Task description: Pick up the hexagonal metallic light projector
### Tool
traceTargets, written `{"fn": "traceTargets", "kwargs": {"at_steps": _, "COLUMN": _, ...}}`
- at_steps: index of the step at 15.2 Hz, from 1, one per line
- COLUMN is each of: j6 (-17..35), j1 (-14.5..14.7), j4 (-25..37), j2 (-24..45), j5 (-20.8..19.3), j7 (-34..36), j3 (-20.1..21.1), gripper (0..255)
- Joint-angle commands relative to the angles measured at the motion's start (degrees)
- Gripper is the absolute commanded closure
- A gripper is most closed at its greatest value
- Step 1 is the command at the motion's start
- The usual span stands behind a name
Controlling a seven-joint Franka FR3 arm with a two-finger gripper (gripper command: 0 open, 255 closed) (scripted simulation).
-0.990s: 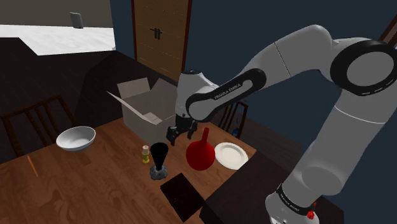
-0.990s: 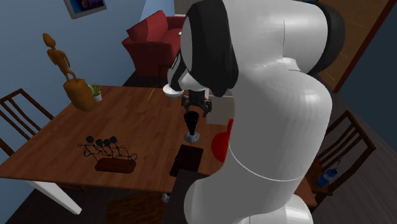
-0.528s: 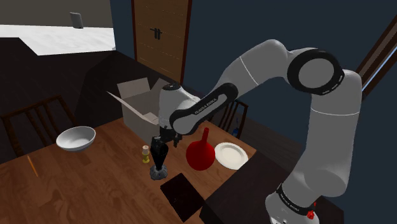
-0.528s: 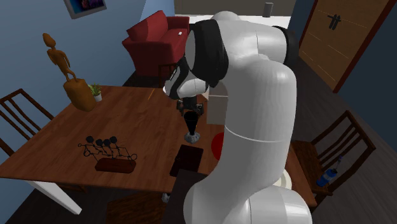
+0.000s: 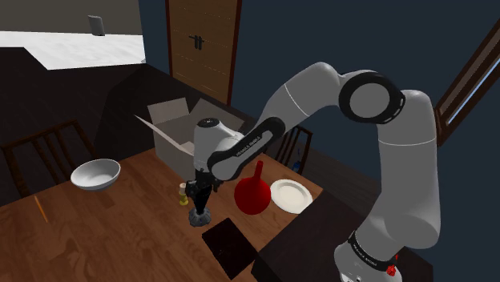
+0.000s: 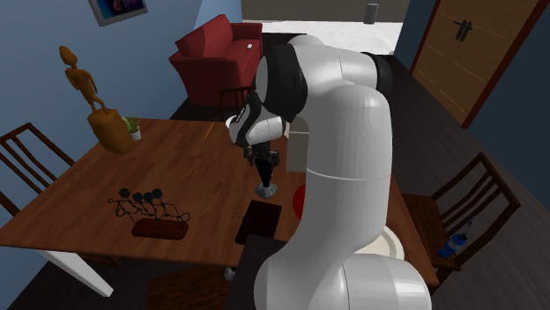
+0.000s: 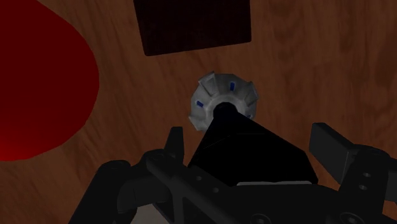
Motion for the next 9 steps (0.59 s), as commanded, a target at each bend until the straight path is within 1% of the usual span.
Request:
{"fn": "traceTargets", "kwargs": {"at_steps": 1, "j6": 0.9, "j1": 0.3, "j4": 0.0, "j2": 0.9, "j5": -0.4, "j7": 0.3, "j3": -0.3, "gripper": 0}}
{"fn": "traceTargets", "kwargs": {"at_steps": 2, "j6": 0.9, "j1": 0.3, "j4": 0.0, "j2": 0.9, "j5": -0.4, "j7": 0.3, "j3": -0.3, "gripper": 0}}
{"fn": "traceTargets", "kwargs": {"at_steps": 3, "j6": 0.8, "j1": 0.2, "j4": 0.2, "j2": 1.0, "j5": -0.4, "j7": 0.3, "j3": -0.3, "gripper": 255}}
{"fn": "traceTargets", "kwargs": {"at_steps": 9, "j6": 0.8, "j1": 0.2, "j4": 0.2, "j2": 1.0, "j5": -0.4, "j7": 0.3, "j3": -0.3, "gripper": 255}}
